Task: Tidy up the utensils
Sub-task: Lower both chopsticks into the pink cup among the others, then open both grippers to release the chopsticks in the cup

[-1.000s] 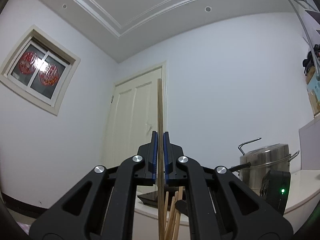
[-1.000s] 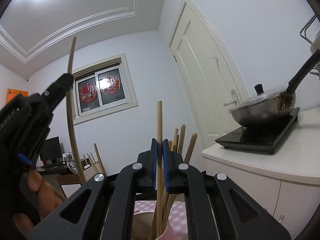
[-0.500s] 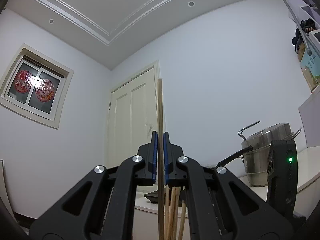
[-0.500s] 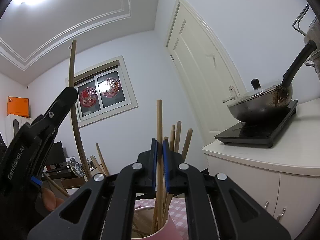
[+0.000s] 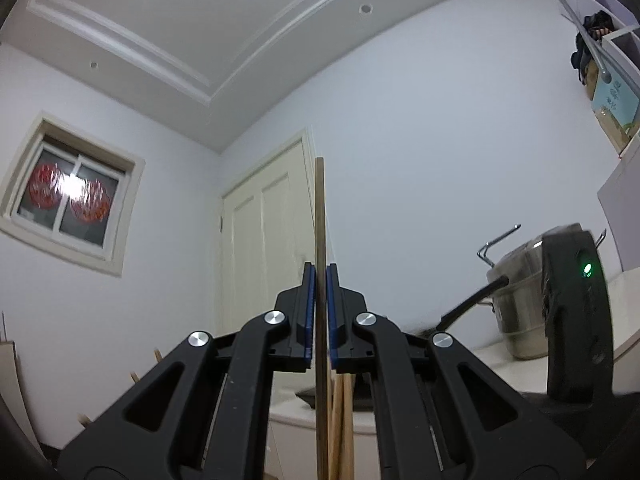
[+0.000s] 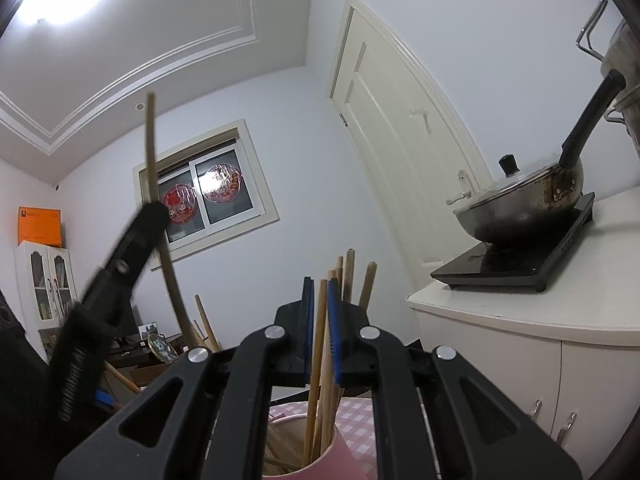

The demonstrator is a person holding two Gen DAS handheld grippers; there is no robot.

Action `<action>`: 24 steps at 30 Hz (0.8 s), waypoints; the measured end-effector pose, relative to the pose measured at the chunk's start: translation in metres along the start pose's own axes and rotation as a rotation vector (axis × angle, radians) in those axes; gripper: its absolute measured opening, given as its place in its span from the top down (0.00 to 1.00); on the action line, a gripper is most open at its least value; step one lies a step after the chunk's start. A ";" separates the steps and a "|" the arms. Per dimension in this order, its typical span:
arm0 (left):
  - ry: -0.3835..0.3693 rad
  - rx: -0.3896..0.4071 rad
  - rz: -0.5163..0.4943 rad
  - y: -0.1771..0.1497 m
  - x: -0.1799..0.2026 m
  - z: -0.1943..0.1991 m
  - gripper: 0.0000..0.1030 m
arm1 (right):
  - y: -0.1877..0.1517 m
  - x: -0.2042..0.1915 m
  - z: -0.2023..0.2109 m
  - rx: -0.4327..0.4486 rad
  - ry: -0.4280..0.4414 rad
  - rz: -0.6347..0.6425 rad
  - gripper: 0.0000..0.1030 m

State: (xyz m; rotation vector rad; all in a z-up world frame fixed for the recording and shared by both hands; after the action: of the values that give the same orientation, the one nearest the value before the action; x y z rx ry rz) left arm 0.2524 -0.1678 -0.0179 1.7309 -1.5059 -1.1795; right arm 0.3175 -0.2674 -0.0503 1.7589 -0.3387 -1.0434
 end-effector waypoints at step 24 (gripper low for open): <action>-0.052 -0.245 0.051 -0.047 -0.002 -0.004 0.71 | -0.007 -0.004 0.004 -0.023 -0.028 -0.003 0.91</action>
State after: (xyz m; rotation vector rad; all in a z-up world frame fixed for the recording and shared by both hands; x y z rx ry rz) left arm 0.2784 -0.1565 -0.0556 1.5019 -1.3624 -1.3310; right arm 0.3102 -0.2643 -0.0544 1.7258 -0.3406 -1.0708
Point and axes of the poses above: each gripper's, at about its wrist camera, not at the fingertips, and z roughly against the way its jaws point, x to its right, y to its top, the point moved 5 cm from there along -z, roughly the way its jaws point, and after that the axes turned 9 degrees about -z, right-handed, at the moved point
